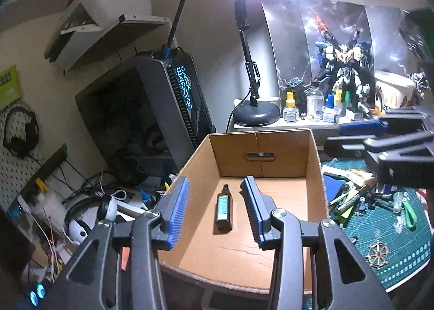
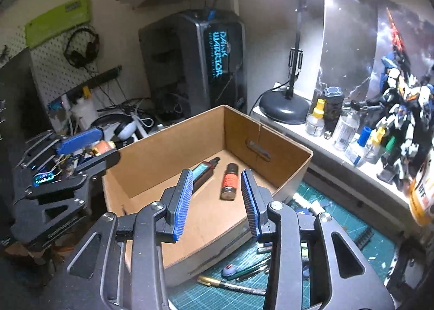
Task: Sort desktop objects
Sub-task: 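Raise both open tools out of the box, then move both open tools over the cutting mat toward the black marker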
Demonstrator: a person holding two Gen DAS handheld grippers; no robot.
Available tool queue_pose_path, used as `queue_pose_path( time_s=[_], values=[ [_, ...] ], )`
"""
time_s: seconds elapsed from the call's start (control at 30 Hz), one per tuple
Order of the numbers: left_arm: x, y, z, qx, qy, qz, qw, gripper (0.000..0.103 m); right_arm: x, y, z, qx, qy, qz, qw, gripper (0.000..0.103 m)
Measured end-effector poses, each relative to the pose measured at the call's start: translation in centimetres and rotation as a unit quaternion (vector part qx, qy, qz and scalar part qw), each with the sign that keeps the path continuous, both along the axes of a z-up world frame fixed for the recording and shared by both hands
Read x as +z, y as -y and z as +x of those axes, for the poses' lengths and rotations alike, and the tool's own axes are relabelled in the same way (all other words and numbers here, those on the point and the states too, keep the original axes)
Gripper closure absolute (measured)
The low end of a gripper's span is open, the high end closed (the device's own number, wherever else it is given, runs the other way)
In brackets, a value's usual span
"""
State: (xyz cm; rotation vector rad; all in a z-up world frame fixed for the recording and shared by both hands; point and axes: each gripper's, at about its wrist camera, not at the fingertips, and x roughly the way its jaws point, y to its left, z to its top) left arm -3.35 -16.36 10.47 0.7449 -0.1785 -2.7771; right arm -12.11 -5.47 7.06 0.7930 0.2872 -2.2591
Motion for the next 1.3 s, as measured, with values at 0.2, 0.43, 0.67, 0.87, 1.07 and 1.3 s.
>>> queue_pose_path(
  time_s=[0.2, 0.43, 0.67, 0.87, 1.07, 1.3],
  values=[
    [-1.0, -1.4, 2.1, 0.001, -0.020, 0.007, 0.9998, 0.049, -0.3, -1.6, 3.6, -0.001, -0.037, -0.024, 0.999, 0.064],
    [-2.8, -3.9, 3.0, -0.016, -0.014, 0.010, 0.9997, 0.041, -1.5, -4.4, 6.7, -0.030, -0.075, -0.033, 0.996, 0.060],
    [-5.0, -6.3, 3.2, -0.050, 0.005, 0.028, 0.9983, 0.036, -4.0, -8.4, 8.7, -0.068, -0.077, -0.031, 0.994, 0.050],
    [-8.0, -9.2, 3.3, -0.103, 0.032, 0.032, 0.9936, 0.035, -6.5, -12.3, 9.2, -0.104, -0.057, -0.025, 0.993, 0.043],
    [-9.9, -11.8, 4.6, -0.127, 0.017, 0.005, 0.9918, 0.020, -8.9, -16.3, 9.4, -0.144, -0.029, -0.018, 0.989, 0.043],
    [-7.1, -13.8, 8.5, -0.182, -0.062, -0.006, 0.9814, 0.020, -11.3, -21.3, 9.8, -0.192, 0.002, -0.014, 0.981, 0.043]
  ],
)
